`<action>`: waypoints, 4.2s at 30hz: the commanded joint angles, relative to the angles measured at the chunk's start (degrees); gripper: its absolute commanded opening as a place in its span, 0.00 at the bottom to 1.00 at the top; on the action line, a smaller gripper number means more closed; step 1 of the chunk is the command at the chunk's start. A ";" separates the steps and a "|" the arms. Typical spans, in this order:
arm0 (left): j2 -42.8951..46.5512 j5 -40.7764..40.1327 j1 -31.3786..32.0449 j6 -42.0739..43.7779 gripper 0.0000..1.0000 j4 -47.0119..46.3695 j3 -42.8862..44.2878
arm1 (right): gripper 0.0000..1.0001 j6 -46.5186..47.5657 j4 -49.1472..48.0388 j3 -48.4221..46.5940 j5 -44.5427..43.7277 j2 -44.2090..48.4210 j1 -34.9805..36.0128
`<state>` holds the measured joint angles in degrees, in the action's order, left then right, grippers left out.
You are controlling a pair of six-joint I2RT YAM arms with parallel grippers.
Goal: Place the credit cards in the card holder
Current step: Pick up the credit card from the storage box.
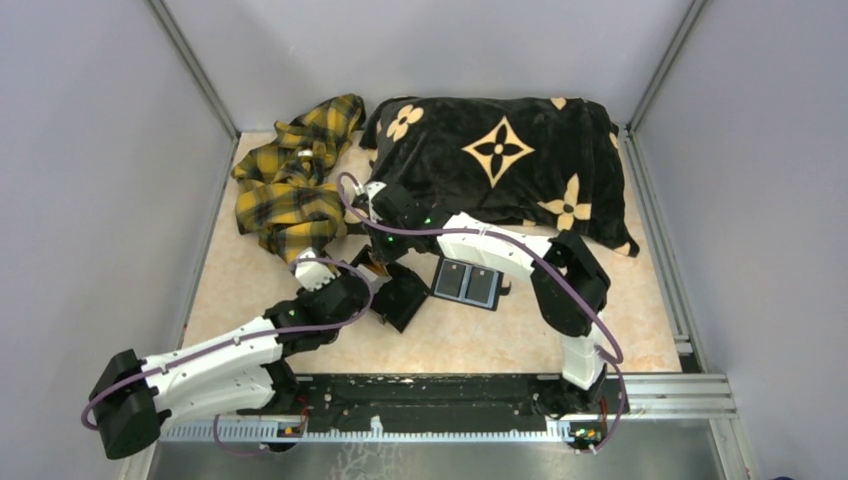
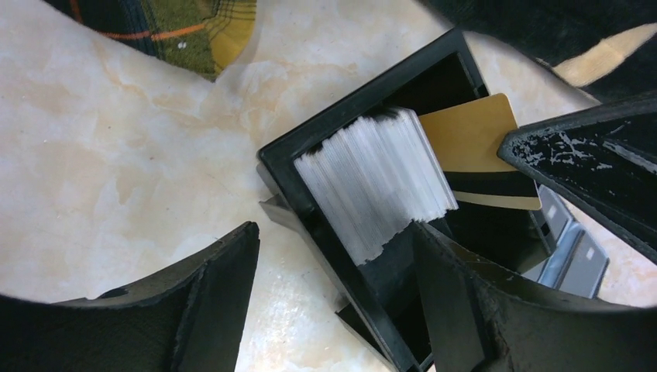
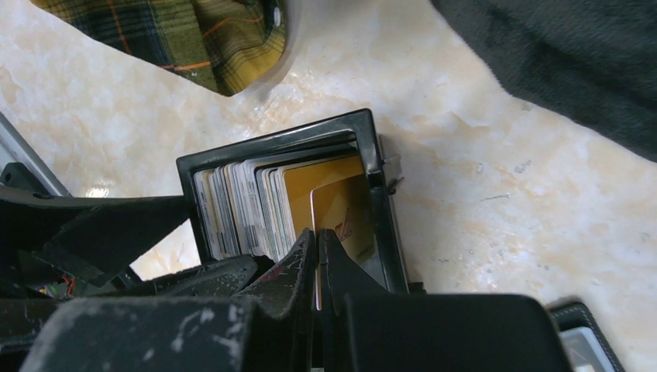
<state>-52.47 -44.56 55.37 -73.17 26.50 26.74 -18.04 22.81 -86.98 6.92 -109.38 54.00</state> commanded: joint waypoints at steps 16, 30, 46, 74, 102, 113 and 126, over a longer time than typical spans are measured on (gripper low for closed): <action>-1.67 25.46 -11.67 32.97 0.82 -21.30 11.93 | 0.00 1.79 -1.05 8.48 -9.37 20.23 0.75; -0.71 54.84 -12.56 50.69 0.86 -35.91 7.82 | 0.00 -3.67 -2.31 25.38 10.72 38.66 -8.55; -8.73 81.10 -15.01 53.60 0.77 -39.80 7.64 | 0.00 -7.18 -4.15 31.77 23.13 46.32 -14.01; -17.74 85.43 -19.43 33.32 0.00 -62.65 2.37 | 0.55 -10.69 -14.62 46.22 13.97 53.85 -18.79; -29.91 81.92 -17.76 15.11 0.00 -87.59 -0.95 | 0.32 -26.88 -43.46 61.31 17.99 54.43 -18.75; -33.50 80.94 -17.82 11.83 0.48 -88.84 -0.71 | 0.00 -31.22 -47.62 62.95 19.06 55.38 -18.84; -31.88 63.34 -15.05 25.34 0.67 -51.03 10.13 | 0.00 -23.38 -1.88 51.95 -9.50 65.25 -18.84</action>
<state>-83.81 26.24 38.09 -53.91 -37.71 32.34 -43.35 6.09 -31.18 8.38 -44.18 34.85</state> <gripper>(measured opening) 0.670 0.008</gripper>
